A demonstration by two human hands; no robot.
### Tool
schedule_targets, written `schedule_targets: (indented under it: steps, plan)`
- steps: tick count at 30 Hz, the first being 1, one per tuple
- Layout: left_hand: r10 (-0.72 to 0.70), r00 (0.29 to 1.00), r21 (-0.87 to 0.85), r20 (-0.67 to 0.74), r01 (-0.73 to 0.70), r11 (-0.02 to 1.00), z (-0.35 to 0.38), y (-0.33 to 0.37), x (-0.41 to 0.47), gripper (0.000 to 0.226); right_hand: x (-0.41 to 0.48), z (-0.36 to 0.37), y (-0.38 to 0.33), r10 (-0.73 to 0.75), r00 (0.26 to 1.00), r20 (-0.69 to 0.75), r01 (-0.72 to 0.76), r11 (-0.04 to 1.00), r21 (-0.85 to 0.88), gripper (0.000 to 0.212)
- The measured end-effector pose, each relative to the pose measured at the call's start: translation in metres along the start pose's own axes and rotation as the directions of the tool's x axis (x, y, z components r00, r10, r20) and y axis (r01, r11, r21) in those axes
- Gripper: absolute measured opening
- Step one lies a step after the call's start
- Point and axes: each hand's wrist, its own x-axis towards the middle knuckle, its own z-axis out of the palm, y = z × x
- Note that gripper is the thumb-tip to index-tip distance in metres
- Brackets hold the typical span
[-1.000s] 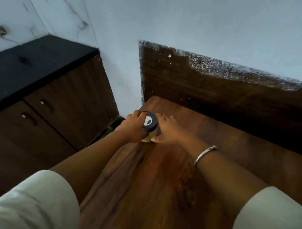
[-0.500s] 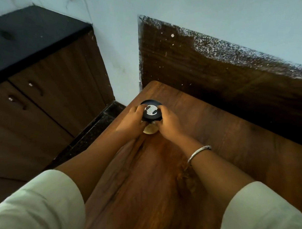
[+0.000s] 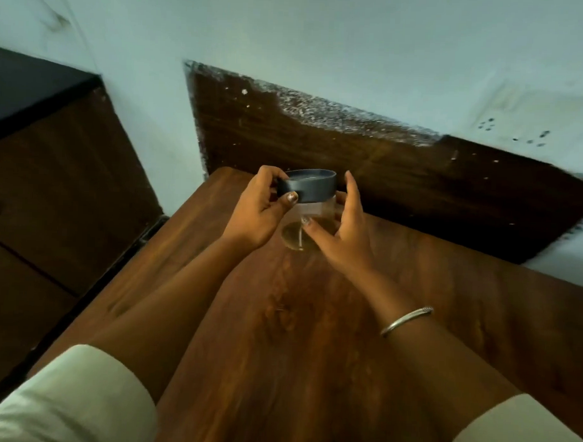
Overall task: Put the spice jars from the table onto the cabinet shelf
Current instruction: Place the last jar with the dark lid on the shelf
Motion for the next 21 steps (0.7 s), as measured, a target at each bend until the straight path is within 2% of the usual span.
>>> schedule_targets:
  steps: [2,5,7,10,11,13,16,21]
  plan:
    - [0.003,0.999,-0.121,0.032,0.001,0.993,0.019,0.026,-0.004,0.018,-0.014,-0.027,-0.002,0.044,0.999,0.005,-0.044,0.998,0.036,0.103]
    - [-0.051,0.998,-0.253,0.043,0.061,0.966,0.049,0.059,-0.009,0.027,-0.034,-0.061,-0.006,0.08,0.994,-0.077,-0.077,0.996,0.044,0.104]
    - [-0.106,0.991,-0.298,0.078,0.125,0.946,0.07,0.081,-0.017,0.043,-0.045,-0.083,-0.008,0.099,0.979,-0.178,-0.093,0.995,0.043,0.106]
    - [-0.127,0.948,-0.404,0.29,0.242,0.882,0.102,0.106,-0.032,0.079,-0.06,-0.111,-0.011,0.08,0.944,-0.321,-0.081,0.997,0.011,0.097]
    - [-0.121,0.933,-0.443,0.34,0.272,0.854,0.113,0.112,-0.037,0.09,-0.066,-0.121,-0.012,0.054,0.938,-0.342,-0.062,0.998,-0.014,0.093]
    - [-0.113,0.93,-0.496,0.35,0.286,0.82,0.13,0.123,-0.041,0.099,-0.081,-0.142,-0.015,-0.022,0.935,-0.353,-0.005,0.997,-0.076,0.094]
    - [-0.095,0.942,-0.538,0.321,0.264,0.801,0.144,0.14,-0.042,0.091,-0.1,-0.174,-0.018,-0.043,0.948,-0.316,0.021,0.997,-0.071,0.098]
    - [-0.122,0.926,-0.594,0.359,0.327,0.735,0.165,0.165,-0.044,0.071,-0.117,-0.205,-0.017,0.102,0.956,-0.275,-0.015,0.954,0.301,0.088]
